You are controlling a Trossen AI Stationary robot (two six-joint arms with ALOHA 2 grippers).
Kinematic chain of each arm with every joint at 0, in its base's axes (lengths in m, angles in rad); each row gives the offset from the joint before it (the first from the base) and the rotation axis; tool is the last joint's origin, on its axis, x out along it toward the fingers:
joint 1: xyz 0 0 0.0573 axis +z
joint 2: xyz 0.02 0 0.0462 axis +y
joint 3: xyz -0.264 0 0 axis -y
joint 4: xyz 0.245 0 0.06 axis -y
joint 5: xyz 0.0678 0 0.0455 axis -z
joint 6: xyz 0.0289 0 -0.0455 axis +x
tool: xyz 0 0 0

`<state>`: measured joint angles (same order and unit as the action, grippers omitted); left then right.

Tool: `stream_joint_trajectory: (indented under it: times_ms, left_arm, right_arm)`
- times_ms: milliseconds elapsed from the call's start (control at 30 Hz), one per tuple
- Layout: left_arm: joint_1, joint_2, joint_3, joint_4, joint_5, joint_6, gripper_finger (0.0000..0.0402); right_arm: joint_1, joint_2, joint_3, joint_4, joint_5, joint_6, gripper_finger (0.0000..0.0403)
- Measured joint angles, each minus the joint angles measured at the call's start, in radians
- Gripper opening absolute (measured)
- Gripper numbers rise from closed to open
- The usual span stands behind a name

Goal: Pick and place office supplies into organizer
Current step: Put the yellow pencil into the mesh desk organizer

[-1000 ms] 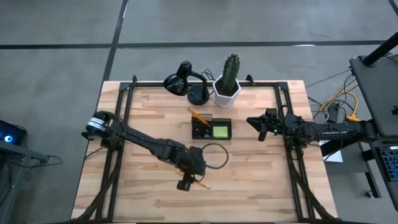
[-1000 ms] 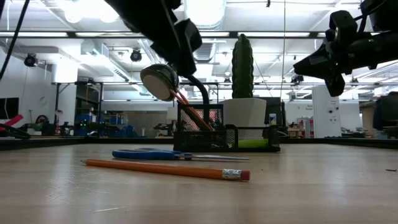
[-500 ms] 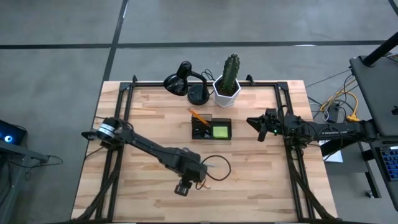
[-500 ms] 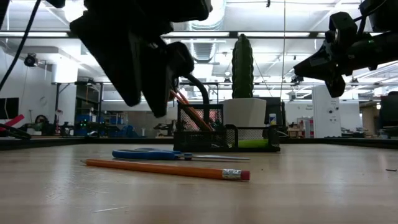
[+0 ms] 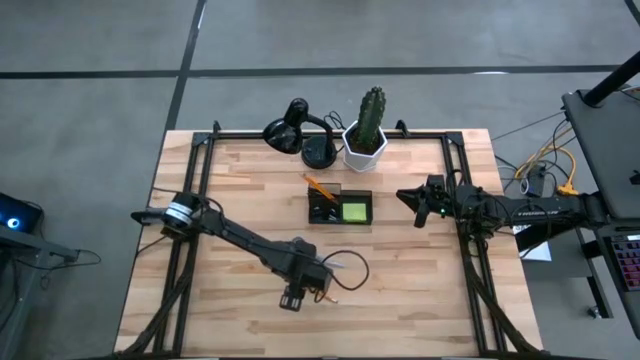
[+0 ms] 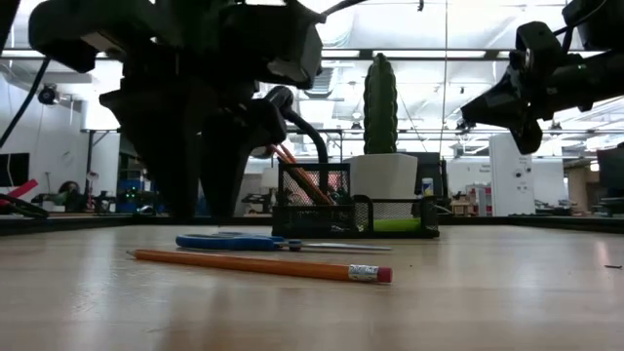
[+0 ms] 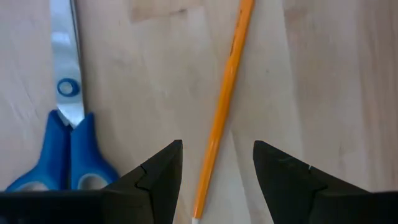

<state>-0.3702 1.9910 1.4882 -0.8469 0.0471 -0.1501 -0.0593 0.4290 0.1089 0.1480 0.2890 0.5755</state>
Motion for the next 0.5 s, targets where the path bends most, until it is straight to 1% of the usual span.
stream_joint_trajectory:
  times_ms: [500]
  left_arm:
    - [0.000,0.000,-0.047,0.007,0.001,0.008,0.0180]
  right_arm:
    - [0.000,0.000,0.000,-0.018,0.000,-0.003,0.0043]
